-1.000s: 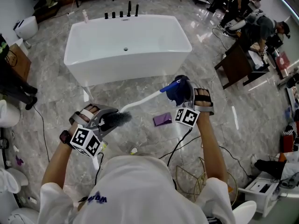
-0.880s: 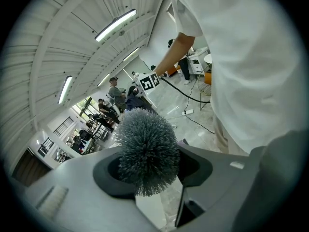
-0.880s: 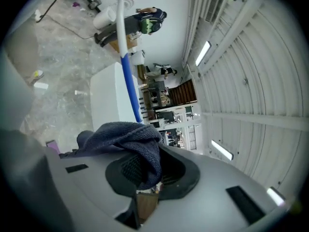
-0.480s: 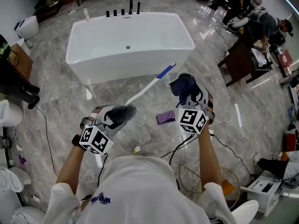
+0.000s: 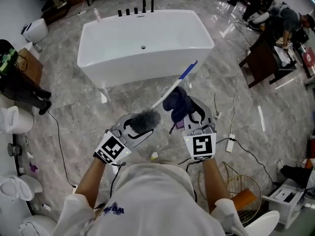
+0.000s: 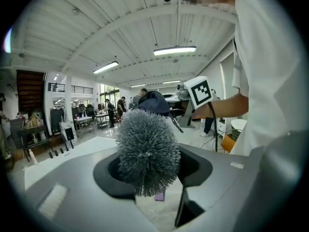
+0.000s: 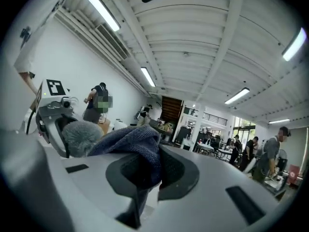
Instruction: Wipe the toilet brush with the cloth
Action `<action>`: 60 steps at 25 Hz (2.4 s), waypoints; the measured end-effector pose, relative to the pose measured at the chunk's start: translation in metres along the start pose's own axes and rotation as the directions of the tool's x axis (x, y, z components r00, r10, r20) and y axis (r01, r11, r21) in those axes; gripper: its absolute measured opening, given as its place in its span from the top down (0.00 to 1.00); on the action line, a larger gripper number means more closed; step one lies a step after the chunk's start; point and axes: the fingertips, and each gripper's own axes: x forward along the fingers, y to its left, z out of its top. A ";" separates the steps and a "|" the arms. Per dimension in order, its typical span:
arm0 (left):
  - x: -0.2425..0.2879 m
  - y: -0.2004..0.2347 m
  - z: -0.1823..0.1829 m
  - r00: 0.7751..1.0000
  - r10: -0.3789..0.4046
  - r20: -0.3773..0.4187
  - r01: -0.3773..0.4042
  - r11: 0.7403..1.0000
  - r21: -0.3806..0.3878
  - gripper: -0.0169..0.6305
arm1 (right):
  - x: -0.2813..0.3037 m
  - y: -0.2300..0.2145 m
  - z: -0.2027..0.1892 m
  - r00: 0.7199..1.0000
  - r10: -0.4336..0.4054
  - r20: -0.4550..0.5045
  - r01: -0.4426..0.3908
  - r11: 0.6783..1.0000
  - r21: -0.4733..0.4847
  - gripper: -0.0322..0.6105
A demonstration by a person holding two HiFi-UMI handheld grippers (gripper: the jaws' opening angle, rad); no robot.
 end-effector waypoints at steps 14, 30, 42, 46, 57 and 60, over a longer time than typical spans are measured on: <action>0.020 0.004 0.018 0.997 0.060 0.055 -0.053 0.992 -0.119 0.64 | 0.005 0.015 0.053 0.987 0.059 0.149 -0.079 0.988 0.133 0.89; 0.002 0.029 0.028 0.952 0.286 0.108 -0.274 0.956 -0.107 0.65 | -0.007 0.019 0.013 0.997 -0.059 0.051 0.043 0.959 0.279 0.89; -0.005 0.031 0.030 0.957 0.264 0.119 -0.247 0.958 -0.145 0.64 | -0.008 0.026 0.003 0.998 -0.057 0.029 0.042 0.922 0.386 0.90; -0.007 0.030 0.032 0.953 0.275 0.126 -0.254 0.955 -0.155 0.64 | -0.009 0.031 -0.001 0.999 -0.052 0.010 0.044 0.923 0.381 0.90; -0.003 0.024 0.028 0.956 0.269 0.115 -0.251 0.956 -0.149 0.64 | -0.014 0.030 -0.008 0.998 -0.055 -0.010 0.054 0.919 0.391 0.90; -0.003 0.023 0.025 0.956 0.267 0.118 -0.248 0.956 -0.154 0.64 | -0.015 0.032 -0.012 0.998 -0.055 -0.017 0.057 0.920 0.388 0.90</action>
